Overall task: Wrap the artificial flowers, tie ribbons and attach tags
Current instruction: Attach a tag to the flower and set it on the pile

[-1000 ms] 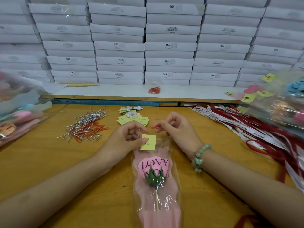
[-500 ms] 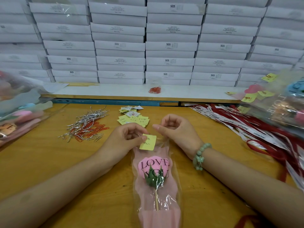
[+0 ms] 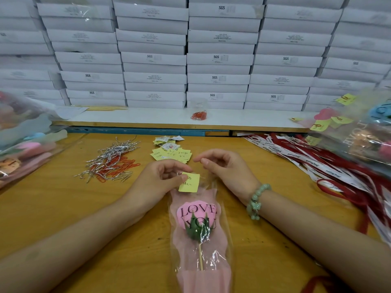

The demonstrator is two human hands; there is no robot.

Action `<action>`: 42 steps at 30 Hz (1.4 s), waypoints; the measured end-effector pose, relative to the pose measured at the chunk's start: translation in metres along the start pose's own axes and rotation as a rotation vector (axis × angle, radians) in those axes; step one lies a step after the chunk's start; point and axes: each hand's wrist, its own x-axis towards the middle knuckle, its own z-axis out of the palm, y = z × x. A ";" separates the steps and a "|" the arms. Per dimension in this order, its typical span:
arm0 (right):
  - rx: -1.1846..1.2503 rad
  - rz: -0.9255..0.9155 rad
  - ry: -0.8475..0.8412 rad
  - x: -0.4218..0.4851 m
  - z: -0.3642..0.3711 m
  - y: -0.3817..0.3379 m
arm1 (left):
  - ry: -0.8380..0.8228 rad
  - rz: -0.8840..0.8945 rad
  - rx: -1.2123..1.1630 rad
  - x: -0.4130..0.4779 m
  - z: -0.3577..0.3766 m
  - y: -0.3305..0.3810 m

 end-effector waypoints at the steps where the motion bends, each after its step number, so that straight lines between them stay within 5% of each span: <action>1: -0.010 -0.002 0.006 0.000 0.000 0.000 | 0.003 -0.002 -0.003 0.000 0.000 0.000; 20: 0.124 0.029 0.120 0.006 0.003 0.003 | 0.067 -0.005 -0.078 0.000 0.002 0.003; 42: 0.068 0.000 -0.016 0.004 0.008 -0.001 | 0.100 0.010 -0.030 0.002 0.004 0.003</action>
